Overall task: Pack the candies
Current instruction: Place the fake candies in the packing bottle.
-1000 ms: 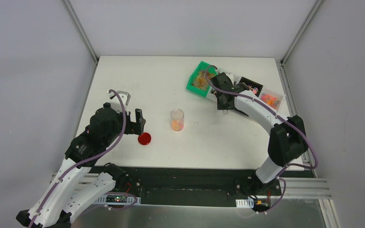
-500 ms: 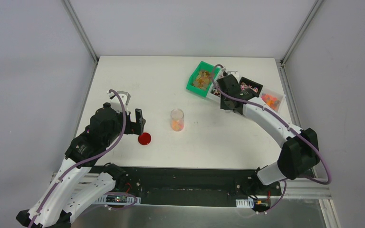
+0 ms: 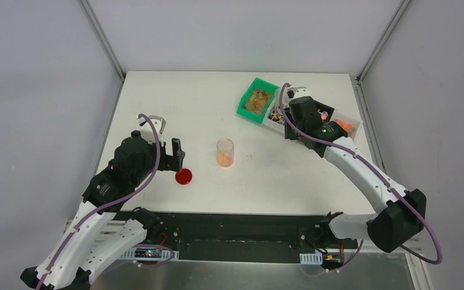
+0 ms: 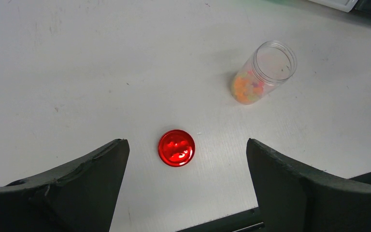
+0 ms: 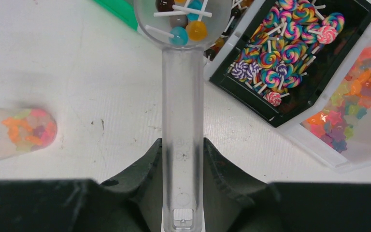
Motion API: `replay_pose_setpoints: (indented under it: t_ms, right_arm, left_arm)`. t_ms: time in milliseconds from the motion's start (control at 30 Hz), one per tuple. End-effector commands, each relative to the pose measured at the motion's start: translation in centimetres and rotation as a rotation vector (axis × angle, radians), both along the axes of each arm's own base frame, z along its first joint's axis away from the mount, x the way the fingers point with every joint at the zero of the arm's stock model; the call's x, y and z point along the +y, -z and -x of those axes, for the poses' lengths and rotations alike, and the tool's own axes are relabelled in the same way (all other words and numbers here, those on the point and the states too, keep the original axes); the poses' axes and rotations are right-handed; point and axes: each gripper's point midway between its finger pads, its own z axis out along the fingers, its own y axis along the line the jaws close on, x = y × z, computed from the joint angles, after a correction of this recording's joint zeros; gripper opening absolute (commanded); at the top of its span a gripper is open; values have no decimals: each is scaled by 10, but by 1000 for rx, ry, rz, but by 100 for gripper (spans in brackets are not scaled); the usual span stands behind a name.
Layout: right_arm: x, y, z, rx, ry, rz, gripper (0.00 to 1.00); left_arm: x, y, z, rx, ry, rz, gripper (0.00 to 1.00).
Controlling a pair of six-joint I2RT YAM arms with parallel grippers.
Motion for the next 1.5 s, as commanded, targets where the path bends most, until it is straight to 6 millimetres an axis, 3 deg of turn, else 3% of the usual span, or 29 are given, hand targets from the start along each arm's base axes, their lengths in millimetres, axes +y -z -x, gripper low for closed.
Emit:
replay_pose_setpoints:
  t_ms: [0, 300, 567, 733, 967, 1467]
  right_arm:
    - [20, -37, 7, -87, -200, -44, 0]
    - [30, -58, 32, -115, -480, 23, 0]
    - [62, -53, 73, -134, -828, 155, 0]
    - [78, -49, 87, -127, -938, 227, 0]
    - [85, -44, 92, -103, -1000, 341, 0]
    - [66, -34, 90, -32, -1030, 539, 0]
  left_arm:
    - [6, -8, -5, -43, -30, -1, 96]
    - [11, -12, -3, -64, -50, 3, 99]
    - [15, -17, -1, -87, -63, 11, 99]
    - [16, -19, 0, -93, -68, 12, 99]
    - [18, -19, 1, -100, -73, 11, 99]
    - [21, -20, 0, -106, -90, 8, 99]
